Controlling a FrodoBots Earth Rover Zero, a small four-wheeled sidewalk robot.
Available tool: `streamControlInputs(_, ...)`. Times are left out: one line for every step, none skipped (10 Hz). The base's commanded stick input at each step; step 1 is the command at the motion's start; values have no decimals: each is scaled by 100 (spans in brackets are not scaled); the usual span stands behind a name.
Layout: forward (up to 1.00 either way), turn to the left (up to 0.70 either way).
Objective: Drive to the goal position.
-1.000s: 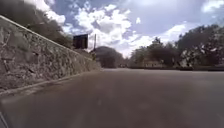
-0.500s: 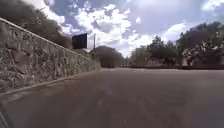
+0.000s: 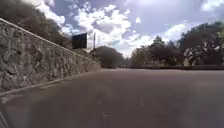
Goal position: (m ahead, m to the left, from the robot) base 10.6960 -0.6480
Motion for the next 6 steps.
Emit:
streamControlInputs(70,0)
streamControlInputs(70,0)
streamControlInputs(70,0)
streamControlInputs(70,0)
streamControlInputs(70,0)
streamControlInputs(70,0)
